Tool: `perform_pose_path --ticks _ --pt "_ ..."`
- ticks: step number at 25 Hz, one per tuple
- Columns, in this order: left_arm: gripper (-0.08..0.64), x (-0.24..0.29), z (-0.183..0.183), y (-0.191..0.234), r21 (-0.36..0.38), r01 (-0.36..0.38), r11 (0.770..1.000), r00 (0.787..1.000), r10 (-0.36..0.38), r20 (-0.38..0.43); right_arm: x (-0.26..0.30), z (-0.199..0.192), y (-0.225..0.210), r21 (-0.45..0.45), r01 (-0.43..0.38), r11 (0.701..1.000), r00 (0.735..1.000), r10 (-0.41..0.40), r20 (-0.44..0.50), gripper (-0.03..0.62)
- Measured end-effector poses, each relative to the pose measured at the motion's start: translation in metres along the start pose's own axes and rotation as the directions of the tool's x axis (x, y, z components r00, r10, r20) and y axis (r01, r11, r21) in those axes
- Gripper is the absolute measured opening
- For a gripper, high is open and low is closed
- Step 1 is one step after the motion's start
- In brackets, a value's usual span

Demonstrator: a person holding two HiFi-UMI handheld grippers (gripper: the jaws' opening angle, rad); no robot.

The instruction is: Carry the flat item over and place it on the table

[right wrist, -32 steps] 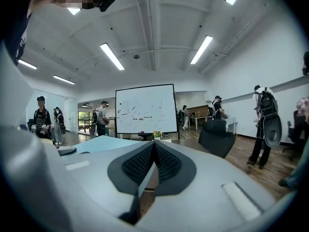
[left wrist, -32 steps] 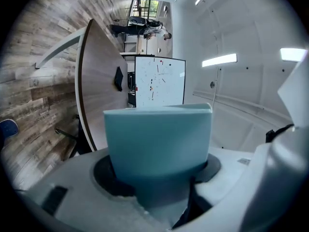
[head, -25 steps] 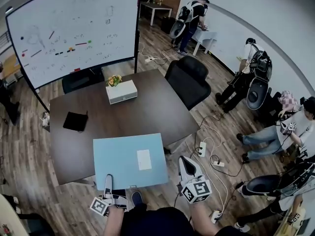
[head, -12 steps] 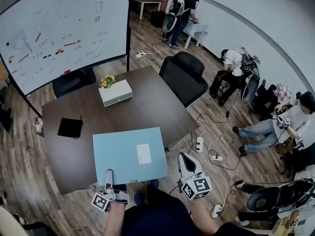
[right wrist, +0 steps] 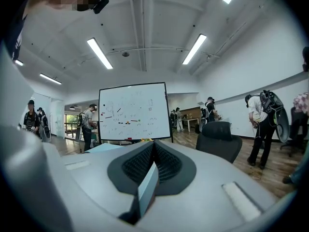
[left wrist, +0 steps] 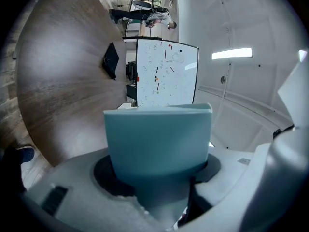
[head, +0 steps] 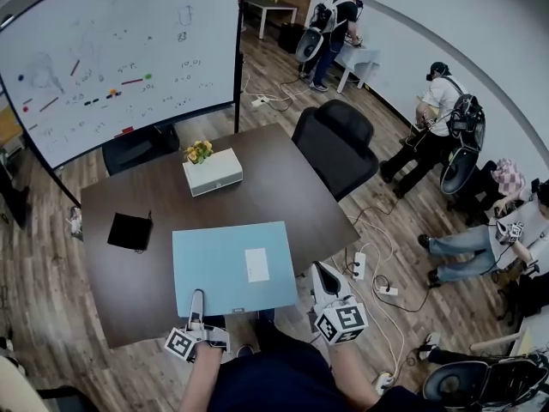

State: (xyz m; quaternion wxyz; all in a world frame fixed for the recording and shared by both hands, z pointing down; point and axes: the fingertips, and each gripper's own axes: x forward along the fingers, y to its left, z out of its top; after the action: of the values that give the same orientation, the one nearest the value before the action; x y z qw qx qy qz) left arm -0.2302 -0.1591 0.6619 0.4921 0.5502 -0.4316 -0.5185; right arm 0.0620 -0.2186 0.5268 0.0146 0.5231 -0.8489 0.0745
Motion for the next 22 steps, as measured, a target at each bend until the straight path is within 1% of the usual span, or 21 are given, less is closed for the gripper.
perform_pose_path --ticks 2,5,9,13,18,20,22 --pt "0.262 0.016 -0.002 0.008 -0.008 -0.015 1.0 1.0 0.015 -0.005 0.011 0.004 -0.009 0.0 0.002 1.0 1.0 -0.002 0.001 0.003" --pt "0.262 0.049 0.001 0.021 0.006 -0.045 0.999 0.999 0.045 -0.008 0.036 0.01 -0.023 -0.001 -0.004 1.0 1.0 0.004 0.005 0.003" --pt "0.262 0.088 0.003 0.044 0.027 -0.082 0.996 0.997 0.082 -0.002 0.061 0.009 -0.04 0.016 -0.006 1.0 1.0 0.006 -0.007 0.003" --pt "0.262 0.126 0.0 0.067 0.046 -0.104 0.993 0.995 0.104 0.006 0.087 0.014 -0.053 0.045 -0.033 0.998 0.999 0.034 -0.013 0.003" --pt "0.262 0.163 0.0 0.096 0.061 -0.107 0.992 0.994 0.107 0.004 0.111 0.015 -0.067 0.032 -0.044 0.999 0.999 0.044 -0.019 0.003" --pt "0.262 0.172 0.002 0.113 0.052 -0.136 0.989 0.991 0.135 0.02 0.12 0.013 -0.074 0.037 -0.046 0.998 0.999 0.047 -0.028 0.003" --pt "0.262 0.178 0.006 0.131 0.063 -0.186 0.98 0.982 0.185 0.033 0.129 0.014 -0.081 0.039 -0.048 0.998 0.998 0.049 -0.035 0.003"
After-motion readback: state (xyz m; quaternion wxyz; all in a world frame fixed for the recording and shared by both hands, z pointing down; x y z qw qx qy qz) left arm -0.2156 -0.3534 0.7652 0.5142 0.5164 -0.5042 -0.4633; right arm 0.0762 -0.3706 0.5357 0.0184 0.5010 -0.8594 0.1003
